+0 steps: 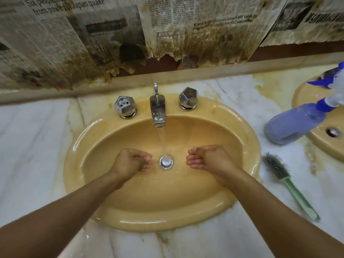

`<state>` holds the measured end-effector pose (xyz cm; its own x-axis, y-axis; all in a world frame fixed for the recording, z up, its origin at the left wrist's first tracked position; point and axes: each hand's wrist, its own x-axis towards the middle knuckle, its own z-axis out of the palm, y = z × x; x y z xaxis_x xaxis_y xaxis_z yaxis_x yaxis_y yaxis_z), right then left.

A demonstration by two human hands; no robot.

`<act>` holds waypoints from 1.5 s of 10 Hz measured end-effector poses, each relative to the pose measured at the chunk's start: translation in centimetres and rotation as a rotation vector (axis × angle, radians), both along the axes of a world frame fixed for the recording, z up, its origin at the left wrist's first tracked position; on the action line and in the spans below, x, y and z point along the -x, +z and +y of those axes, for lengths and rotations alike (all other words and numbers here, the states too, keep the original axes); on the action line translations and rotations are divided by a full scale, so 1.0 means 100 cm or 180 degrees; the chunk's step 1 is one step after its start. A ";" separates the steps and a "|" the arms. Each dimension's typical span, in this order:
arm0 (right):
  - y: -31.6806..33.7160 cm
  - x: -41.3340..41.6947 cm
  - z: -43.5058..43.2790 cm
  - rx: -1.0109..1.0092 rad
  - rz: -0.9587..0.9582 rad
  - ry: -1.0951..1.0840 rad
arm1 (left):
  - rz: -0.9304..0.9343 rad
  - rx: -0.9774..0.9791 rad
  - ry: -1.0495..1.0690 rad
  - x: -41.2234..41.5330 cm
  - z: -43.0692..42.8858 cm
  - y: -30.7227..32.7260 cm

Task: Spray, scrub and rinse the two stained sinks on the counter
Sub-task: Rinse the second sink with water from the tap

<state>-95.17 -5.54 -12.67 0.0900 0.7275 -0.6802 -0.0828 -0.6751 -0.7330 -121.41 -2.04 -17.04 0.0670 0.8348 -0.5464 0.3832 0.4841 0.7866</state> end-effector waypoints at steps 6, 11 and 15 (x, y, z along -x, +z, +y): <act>-0.009 -0.026 0.006 -0.0731 -0.1435 0.0685 | -0.3473 0.2407 0.1011 -0.100 0.035 0.061; -0.063 -0.082 0.055 -0.1403 -0.5933 0.6607 | -0.3407 0.1853 0.1157 -0.058 0.047 0.064; -0.041 -0.071 0.079 -0.3166 -0.6762 0.5598 | -0.3667 0.1335 0.2059 -0.061 0.043 0.055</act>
